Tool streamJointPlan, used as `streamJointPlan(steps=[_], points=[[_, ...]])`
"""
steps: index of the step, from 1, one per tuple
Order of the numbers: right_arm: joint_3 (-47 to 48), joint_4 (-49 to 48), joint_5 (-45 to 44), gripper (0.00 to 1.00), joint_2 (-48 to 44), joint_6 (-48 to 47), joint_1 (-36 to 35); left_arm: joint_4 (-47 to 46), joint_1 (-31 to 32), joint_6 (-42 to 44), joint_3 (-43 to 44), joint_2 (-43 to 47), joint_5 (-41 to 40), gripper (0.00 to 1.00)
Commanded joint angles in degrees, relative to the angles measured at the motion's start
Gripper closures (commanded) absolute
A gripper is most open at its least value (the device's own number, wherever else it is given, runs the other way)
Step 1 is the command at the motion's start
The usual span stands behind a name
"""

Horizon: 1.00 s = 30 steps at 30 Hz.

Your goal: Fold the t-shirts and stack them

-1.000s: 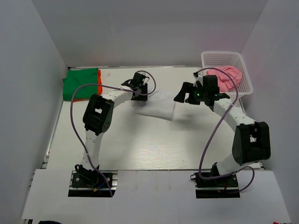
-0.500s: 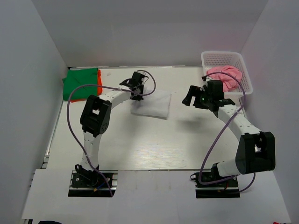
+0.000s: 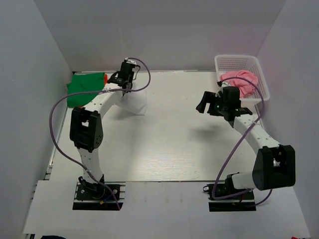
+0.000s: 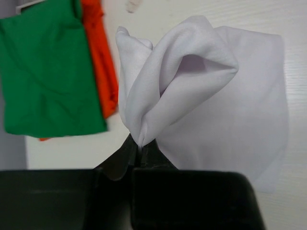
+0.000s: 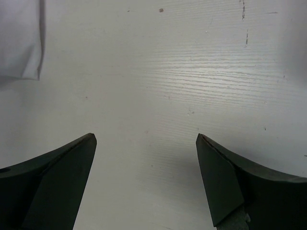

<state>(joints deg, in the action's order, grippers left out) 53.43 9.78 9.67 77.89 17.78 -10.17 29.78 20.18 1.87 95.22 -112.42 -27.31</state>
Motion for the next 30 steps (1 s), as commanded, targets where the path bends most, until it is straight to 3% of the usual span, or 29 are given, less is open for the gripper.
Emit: streamJointPlan(steps=[1, 7, 18, 26, 30], points=[[-0.7, -3.3, 0.0, 0.1, -0.6, -0.6, 0.2, -2.6, -2.7, 8.2, 0.8, 5.5, -4.3, 1.0], [-0.6, -3.6, 0.3, 0.1, -0.5, -0.9, 0.2, -5.4, -7.4, 14.9, 3.0, 6.0, -3.1, 1.0], [-0.1, -3.7, 1.8, 0.1, 1.1, -0.8, 0.2, 0.0, -13.5, 15.7, 14.1, 3.3, -1.7, 1.0], [-0.1, -3.5, 1.4, 0.1, 1.0, -1.1, 0.1, 1.2, -16.9, 13.3, 14.7, 2.7, 1.2, 1.0], [0.4, -3.3, 1.1, 0.1, 1.3, -1.2, 0.2, -1.3, -19.3, 12.6, 10.7, 2.7, 2.9, 1.0]])
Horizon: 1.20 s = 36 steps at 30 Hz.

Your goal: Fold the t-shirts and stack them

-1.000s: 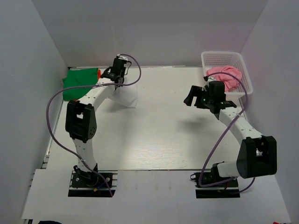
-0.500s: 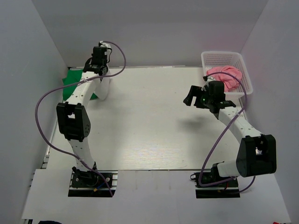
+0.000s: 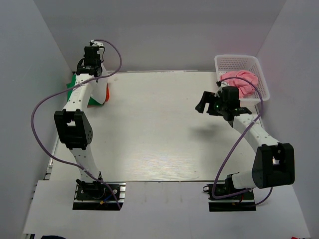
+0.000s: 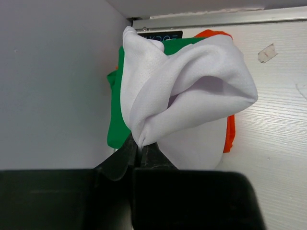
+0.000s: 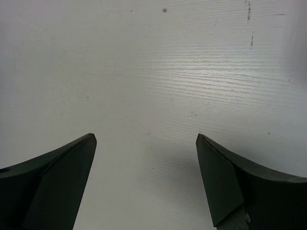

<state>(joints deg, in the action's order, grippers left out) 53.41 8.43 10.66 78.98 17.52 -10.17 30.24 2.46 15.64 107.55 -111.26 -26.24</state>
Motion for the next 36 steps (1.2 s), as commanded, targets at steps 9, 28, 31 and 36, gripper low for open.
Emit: streamJointPlan(steps=[9, 28, 31, 36], points=[[1.7, -1.4, 0.0, 0.1, 2.1, -1.2, 0.4, -4.0, -6.9, -1.7, 1.9, -4.0, 1.3, 1.0], [7.1, 0.5, 1.0, 0.1, 5.3, -0.2, -0.2, 10.1, -12.7, -17.2, 22.2, -17.4, -7.3, 0.0], [6.1, 0.5, 1.5, 0.1, 3.3, -0.6, -0.5, 7.6, -11.5, -19.2, 14.6, -10.5, -2.8, 0.0], [2.3, -0.1, 2.8, 0.1, -1.6, 0.5, -0.2, 9.7, -10.3, -27.6, 5.8, -1.3, 13.8, 0.0]])
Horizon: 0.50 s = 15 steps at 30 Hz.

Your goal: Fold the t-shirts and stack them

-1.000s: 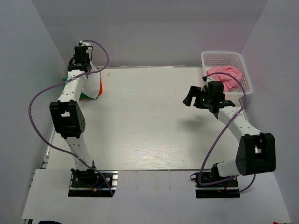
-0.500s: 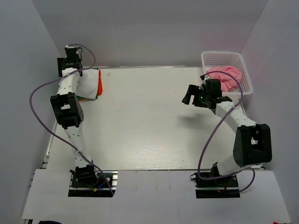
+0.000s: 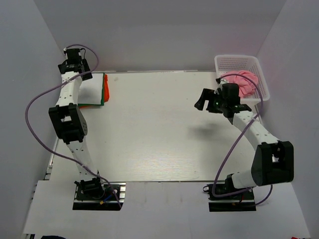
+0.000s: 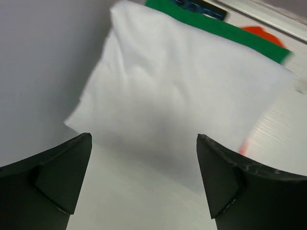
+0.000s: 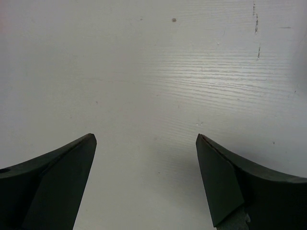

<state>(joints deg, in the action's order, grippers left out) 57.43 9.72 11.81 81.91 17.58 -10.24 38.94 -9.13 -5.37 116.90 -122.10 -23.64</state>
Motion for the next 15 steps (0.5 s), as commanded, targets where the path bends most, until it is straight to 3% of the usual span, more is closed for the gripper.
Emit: streamJointPlan(steps=[1, 2, 6, 11, 15], points=[[-2.6, -1.9, 1.7, 0.1, -5.3, 1.1, -0.1, -1.3, 1.8, -8.2, -6.9, 14.5, 13.2, 0.0], [-4.1, -2.4, 1.9, 0.1, -6.1, 1.8, 0.0, -3.3, 2.5, -10.3, -15.0, 17.4, 18.1, 0.0], [-12.2, -3.8, 2.8, 0.1, -12.4, 3.9, -0.1, -13.8, 9.0, -17.5, -37.0, 32.2, 24.2, 0.0], [-20.2, -4.6, 2.2, 0.1, -22.7, 5.5, 0.0, -25.4, 21.1, -23.4, -65.1, 48.7, 32.6, 0.0], [-27.1, -5.0, 1.4, 0.1, -29.5, 5.9, 0.0, -25.1, 26.5, -29.4, -77.5, 59.6, 31.3, 0.0]])
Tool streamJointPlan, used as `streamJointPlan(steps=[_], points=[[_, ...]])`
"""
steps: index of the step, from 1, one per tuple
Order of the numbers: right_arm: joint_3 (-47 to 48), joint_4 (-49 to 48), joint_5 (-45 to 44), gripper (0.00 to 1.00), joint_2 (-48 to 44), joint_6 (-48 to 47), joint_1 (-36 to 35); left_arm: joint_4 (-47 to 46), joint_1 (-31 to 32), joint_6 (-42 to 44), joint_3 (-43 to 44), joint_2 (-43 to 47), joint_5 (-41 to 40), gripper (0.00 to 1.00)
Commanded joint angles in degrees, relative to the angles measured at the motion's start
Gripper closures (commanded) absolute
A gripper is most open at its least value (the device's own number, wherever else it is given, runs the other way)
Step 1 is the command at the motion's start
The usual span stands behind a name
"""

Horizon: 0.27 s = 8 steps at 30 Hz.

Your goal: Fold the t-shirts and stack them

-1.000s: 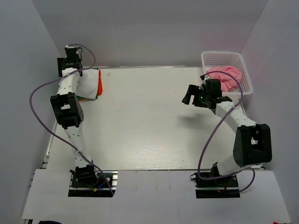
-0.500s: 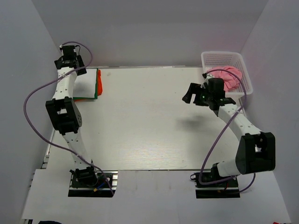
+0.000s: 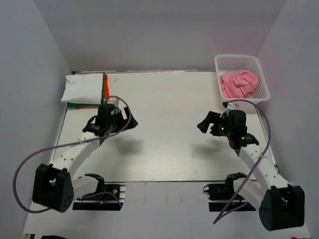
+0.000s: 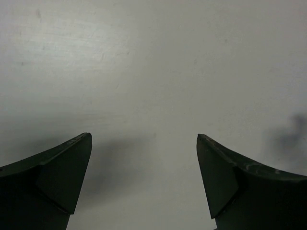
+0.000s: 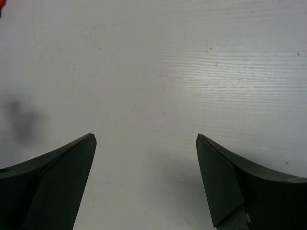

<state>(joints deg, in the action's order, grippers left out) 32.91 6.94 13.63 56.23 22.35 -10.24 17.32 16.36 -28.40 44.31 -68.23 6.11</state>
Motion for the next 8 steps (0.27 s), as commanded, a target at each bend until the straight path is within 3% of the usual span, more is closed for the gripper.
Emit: streamJointPlan(steps=[1, 4, 8], points=[[-3.8, -2.5, -1.0, 0.1, -5.8, 1.3, 0.0, -3.5, 1.0, -6.9, -7.3, 7.6, 0.4, 0.0], [-7.0, -4.2, -0.9, 0.1, -8.9, 1.5, 0.0, -0.5, 1.7, -6.9, -7.5, 12.6, -5.7, 0.0], [-7.1, -5.4, 0.3, 0.1, -9.7, 2.1, 0.0, 2.8, 2.3, -5.9, -5.9, 13.1, -8.0, 0.0]])
